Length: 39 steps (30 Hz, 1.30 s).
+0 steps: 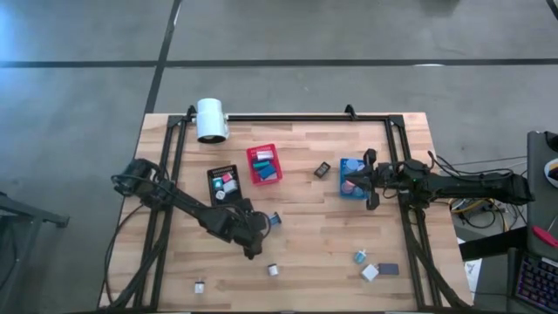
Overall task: Pick & Place Office items
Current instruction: Put the dark blue hourglass into the blue bin
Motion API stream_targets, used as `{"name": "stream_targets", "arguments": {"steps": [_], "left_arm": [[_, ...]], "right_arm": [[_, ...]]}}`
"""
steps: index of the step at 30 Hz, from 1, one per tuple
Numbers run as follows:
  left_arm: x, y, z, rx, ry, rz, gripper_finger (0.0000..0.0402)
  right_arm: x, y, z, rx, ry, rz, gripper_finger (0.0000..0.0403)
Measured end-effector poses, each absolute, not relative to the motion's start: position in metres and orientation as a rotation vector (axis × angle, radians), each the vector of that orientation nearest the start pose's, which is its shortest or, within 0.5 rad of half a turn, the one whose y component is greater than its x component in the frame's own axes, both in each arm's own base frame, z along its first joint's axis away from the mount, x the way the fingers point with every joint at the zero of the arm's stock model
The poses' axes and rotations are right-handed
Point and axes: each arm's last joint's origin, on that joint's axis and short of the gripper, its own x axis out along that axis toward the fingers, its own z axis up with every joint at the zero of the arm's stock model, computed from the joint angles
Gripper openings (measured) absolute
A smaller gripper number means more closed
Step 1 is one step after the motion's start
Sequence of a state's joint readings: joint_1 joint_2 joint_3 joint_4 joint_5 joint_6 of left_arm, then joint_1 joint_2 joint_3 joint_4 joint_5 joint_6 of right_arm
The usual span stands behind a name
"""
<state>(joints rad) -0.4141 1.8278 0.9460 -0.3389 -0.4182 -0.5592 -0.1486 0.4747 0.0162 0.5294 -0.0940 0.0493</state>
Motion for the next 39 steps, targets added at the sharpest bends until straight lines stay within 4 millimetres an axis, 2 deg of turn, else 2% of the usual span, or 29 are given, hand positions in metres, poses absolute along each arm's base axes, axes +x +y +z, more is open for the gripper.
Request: {"name": "stream_targets", "arguments": {"steps": [7,15,18,21,25,30,34,39], "left_arm": [[0.296,-0.118,0.116,-0.013,1.068,0.297,0.0206],[0.3,-0.119,0.123,0.092,1.036,0.217,0.0206],[0.298,-0.118,0.144,0.109,0.977,0.176,0.0206],[0.291,-0.115,0.177,0.13,0.878,0.12,0.0206],[0.264,-0.104,0.223,0.163,0.736,0.054,0.0206],[0.212,-0.08,0.263,0.124,0.556,-0.054,0.0206],[0.167,-0.058,0.273,0.057,0.417,-0.078,0.0206],[0.125,-0.038,0.262,-0.008,0.289,-0.088,0.0206]], "right_arm": [[0.127,-0.016,0.176,0.039,-0.072,-0.053,0.0018],[0.127,-0.017,0.176,0.038,-0.072,-0.068,0.0018],[0.127,-0.017,0.176,0.038,-0.072,-0.068,0.0018],[0.127,-0.017,0.176,0.038,-0.072,-0.068,0.0018],[0.127,-0.017,0.176,0.04,-0.072,-0.068,0.0018],[0.127,-0.017,0.176,0.041,-0.072,-0.069,0.0018],[0.127,-0.017,0.177,0.038,-0.075,-0.071,0.0018],[0.127,-0.017,0.177,0.038,-0.076,-0.071,0.0018]]}}
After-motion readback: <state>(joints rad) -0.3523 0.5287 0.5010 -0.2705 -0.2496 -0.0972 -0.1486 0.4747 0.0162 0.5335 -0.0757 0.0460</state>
